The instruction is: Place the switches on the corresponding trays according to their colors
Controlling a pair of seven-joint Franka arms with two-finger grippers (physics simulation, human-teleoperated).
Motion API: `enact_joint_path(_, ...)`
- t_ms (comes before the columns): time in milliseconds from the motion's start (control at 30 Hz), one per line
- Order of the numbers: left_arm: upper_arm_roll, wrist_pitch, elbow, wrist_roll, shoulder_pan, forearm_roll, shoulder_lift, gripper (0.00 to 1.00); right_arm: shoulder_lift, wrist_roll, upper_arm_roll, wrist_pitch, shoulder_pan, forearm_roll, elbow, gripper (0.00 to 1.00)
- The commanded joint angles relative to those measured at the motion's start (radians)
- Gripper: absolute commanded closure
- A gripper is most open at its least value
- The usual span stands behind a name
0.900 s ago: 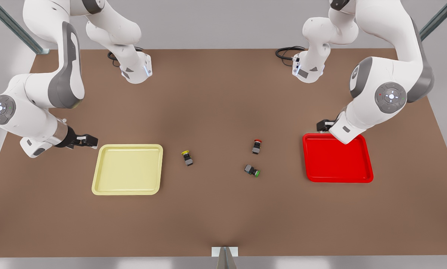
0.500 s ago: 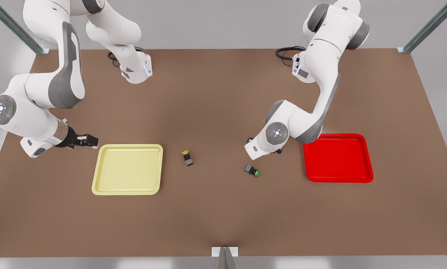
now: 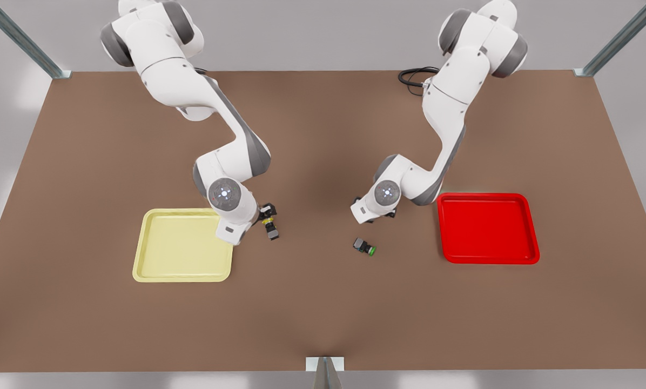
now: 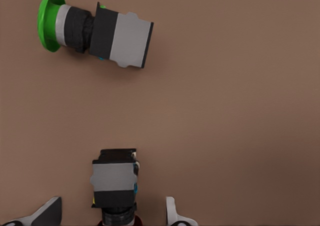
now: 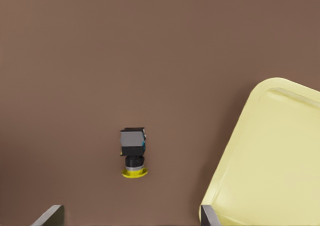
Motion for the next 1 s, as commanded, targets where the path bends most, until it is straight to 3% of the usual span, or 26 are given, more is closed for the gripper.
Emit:
enact_joint_path(0,0.000,0.000,-0.001,-0.001,0.000,-0.003,0.002,0.00,0.016,0.027,0.001,0.026,0.005,-0.013,0.000,0.00)
enact_joint_path(400,0.006,0.015,0.002,-0.044,-0.014,0.011,0.029,0.00,0.119,0.077,0.024,0.391,-0.008,-0.105,-0.157,0.00)
enact_joint_path(467,0.006,0.017,0.002,-0.044,-0.014,0.011,0.029,0.29,0.138,0.068,0.024,0.413,-0.006,-0.131,-0.160,0.00)
enact_joint_path(500,0.006,0.017,0.002,-0.044,-0.014,0.011,0.034,0.36,0.139,0.065,0.024,0.413,-0.006,-0.148,-0.166,0.00)
enact_joint_path(833,0.006,0.071,0.012,-0.042,-0.014,0.028,0.029,0.35,0.144,0.063,0.024,0.510,-0.026,-0.163,-0.264,0.01)
enact_joint_path(967,0.006,0.069,0.010,-0.042,-0.014,0.060,0.032,0.35,0.141,0.068,0.039,0.507,-0.028,-0.157,-0.262,0.35)
